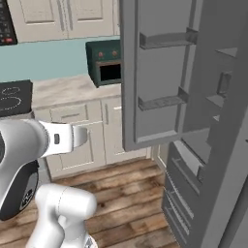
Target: Retrieve the kiwi and tangerine from the fridge and place them into the bowl on the dining table.
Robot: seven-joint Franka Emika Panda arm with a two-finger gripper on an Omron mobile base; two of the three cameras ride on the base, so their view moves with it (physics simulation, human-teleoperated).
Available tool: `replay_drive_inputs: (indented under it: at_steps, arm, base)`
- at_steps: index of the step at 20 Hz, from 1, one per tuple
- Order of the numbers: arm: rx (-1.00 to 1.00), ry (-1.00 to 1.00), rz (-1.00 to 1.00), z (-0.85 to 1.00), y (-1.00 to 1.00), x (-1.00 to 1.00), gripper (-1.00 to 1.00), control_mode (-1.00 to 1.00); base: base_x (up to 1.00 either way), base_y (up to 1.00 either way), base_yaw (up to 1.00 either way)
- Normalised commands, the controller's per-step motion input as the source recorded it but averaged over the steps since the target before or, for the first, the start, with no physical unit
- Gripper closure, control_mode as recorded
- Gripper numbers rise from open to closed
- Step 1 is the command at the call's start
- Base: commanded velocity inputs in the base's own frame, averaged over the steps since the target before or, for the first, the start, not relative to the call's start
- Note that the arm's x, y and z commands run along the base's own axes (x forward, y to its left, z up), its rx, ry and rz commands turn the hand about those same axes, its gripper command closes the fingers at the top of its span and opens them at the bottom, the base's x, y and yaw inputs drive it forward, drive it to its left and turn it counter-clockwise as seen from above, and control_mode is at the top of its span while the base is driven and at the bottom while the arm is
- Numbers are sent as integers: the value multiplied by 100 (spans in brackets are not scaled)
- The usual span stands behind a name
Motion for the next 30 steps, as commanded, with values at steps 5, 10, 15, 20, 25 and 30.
replay_drive_inputs:
  at_steps: [5,10,15,20,25,30]
  arm:
    - [0,0,0,0,0,0,100,100]
    - [0,0,0,0,0,0,100,100]
    - [0,0,0,0,0,0,100,100]
    - [0,0,0,0,0,0,100,100]
    - [0,0,0,0,0,0,100,100]
    - [0,0,0,0,0,0,100,100]
  base:
    - [-31,-23,48]
    - [-40,-16,47]
    - [-53,-5,44]
    - [-71,0,40]
    - [-89,0,35]
    - [-89,0,34]
